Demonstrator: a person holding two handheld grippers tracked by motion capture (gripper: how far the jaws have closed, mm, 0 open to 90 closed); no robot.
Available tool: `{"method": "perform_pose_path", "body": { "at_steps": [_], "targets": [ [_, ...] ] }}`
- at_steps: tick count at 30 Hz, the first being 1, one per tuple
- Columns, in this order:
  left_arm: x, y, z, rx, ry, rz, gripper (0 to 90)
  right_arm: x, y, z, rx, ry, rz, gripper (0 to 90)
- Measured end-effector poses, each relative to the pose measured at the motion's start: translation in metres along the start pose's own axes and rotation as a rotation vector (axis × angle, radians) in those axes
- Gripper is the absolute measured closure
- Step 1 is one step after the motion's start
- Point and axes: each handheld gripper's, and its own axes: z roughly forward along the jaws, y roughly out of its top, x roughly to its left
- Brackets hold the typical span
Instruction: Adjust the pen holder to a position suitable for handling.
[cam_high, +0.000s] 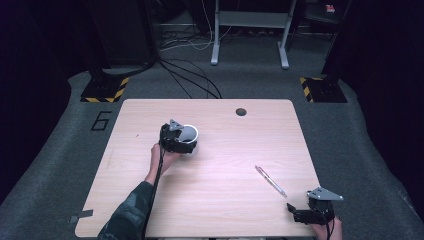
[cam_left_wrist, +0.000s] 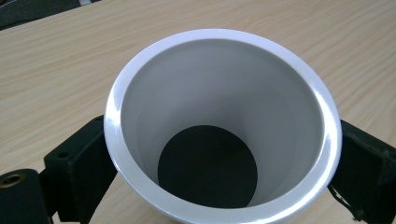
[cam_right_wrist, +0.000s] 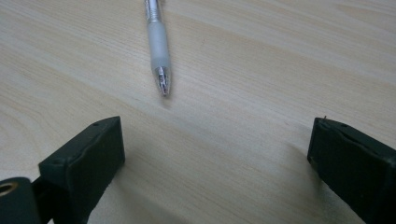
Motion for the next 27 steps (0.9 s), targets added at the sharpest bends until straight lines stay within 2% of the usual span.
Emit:
{"method": "perform_pose_path", "body": {
  "at_steps": [6,14,19,27],
  "targets": [
    [-0.018,-0.001,0.001,-0.011,-0.027,0.014,6.3,0.0,0.0,0.0,0.0,0.0,0.0,3.4],
    [-0.031,0.001,0.002,0.003,-0.054,0.039,6.3,0.0,0.0,0.0,0.0,-0.001,0.0,3.4],
    [-0.042,0.001,0.003,-0.013,-0.065,0.045,6.3,0.0,0.0,0.0,0.0,-0.001,0.0,3.4],
    [-0.056,0.003,0.004,0.004,-0.091,0.076,6.3,0.0,0.0,0.0,0.0,0.0,0.0,3.4]
  ]
}}
